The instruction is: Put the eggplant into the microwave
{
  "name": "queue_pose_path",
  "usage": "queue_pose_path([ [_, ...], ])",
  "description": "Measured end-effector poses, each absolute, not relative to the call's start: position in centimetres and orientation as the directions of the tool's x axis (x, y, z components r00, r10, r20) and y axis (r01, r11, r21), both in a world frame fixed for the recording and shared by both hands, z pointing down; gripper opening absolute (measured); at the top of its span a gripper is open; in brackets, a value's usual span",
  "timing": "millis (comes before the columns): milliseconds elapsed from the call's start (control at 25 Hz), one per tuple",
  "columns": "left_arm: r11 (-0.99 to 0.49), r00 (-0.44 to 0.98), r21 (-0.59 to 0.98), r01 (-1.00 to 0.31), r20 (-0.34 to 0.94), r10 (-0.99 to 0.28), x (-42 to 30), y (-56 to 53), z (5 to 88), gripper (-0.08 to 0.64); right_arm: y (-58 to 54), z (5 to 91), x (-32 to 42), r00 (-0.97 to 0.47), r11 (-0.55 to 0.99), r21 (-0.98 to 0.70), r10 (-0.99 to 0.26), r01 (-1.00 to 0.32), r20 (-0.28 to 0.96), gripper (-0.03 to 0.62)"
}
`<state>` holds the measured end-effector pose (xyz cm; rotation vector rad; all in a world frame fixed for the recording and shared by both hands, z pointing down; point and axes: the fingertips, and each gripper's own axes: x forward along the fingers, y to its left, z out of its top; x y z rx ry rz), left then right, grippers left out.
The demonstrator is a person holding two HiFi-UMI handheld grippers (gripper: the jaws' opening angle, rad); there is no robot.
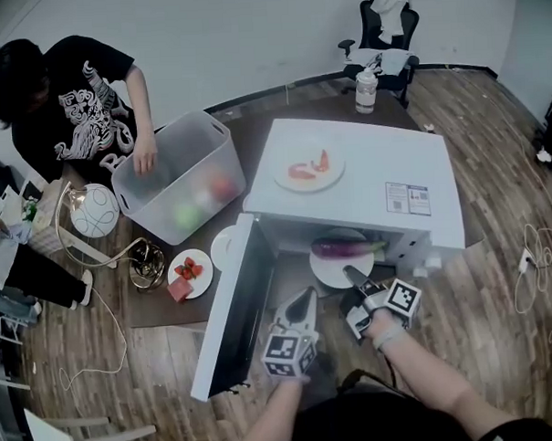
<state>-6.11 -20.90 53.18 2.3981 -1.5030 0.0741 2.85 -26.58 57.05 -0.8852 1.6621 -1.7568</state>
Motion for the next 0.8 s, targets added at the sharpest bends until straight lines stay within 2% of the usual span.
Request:
queue_pose_path([
  [800, -0.393, 0.441, 0.23, -0.89, 0.227, -0.868, -7.2, -21.6, 53.9, 0.0, -29.0, 58.5, 1.8, -0.584, -0.153, -0.988, -0.799, -0.028, 0.14, 0.021],
])
